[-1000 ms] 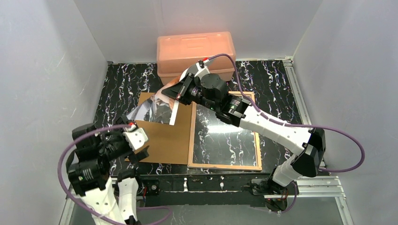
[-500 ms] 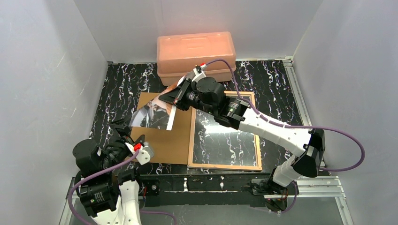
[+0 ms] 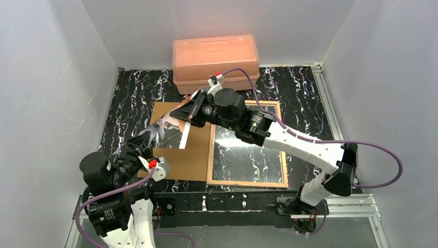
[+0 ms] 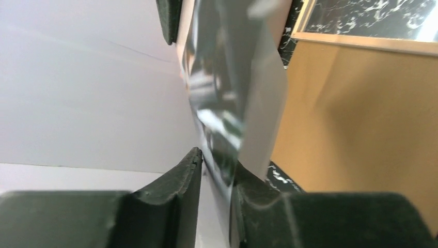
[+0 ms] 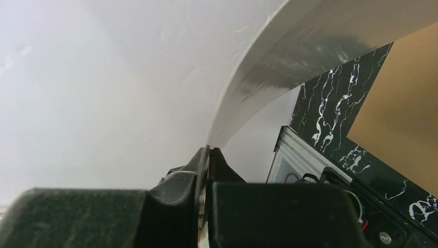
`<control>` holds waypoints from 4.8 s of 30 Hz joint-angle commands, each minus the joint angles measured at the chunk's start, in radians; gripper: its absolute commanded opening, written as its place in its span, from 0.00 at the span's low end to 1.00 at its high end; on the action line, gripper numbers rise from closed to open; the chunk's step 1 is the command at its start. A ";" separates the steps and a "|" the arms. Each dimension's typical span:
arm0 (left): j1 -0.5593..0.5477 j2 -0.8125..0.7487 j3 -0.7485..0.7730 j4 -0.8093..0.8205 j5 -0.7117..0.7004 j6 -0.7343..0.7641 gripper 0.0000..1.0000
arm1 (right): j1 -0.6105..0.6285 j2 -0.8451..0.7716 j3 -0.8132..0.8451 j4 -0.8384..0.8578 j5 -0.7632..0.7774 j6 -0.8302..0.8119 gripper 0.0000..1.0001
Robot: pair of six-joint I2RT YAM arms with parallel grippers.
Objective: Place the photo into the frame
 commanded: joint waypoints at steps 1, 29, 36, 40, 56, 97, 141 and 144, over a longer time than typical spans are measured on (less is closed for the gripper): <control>0.001 0.005 0.005 0.080 0.012 -0.056 0.14 | 0.004 -0.055 0.011 0.028 -0.015 0.009 0.19; 0.001 0.233 0.290 -0.107 0.142 -0.334 0.00 | -0.059 -0.493 -0.120 -0.380 -0.403 -1.379 0.99; 0.001 0.219 0.300 -0.117 0.151 -0.336 0.00 | -0.059 -0.464 -0.184 -0.263 -0.396 -1.418 0.93; 0.001 0.214 0.298 -0.116 0.145 -0.325 0.00 | -0.059 -0.455 -0.184 -0.252 -0.365 -1.454 0.91; 0.001 0.219 0.274 -0.066 0.131 -0.321 0.00 | -0.050 -0.395 -0.246 -0.133 -0.400 -1.466 0.66; 0.001 0.334 0.164 0.207 -0.203 -0.686 0.98 | -0.719 -0.303 -0.309 -0.569 -0.445 -0.924 0.01; 0.001 0.321 0.116 0.071 -0.151 -0.618 0.99 | -0.792 -0.125 -0.311 -0.655 -0.335 -1.101 0.05; 0.001 0.317 0.109 0.072 -0.156 -0.618 0.99 | -0.792 -0.124 -0.318 -0.647 -0.308 -1.105 0.09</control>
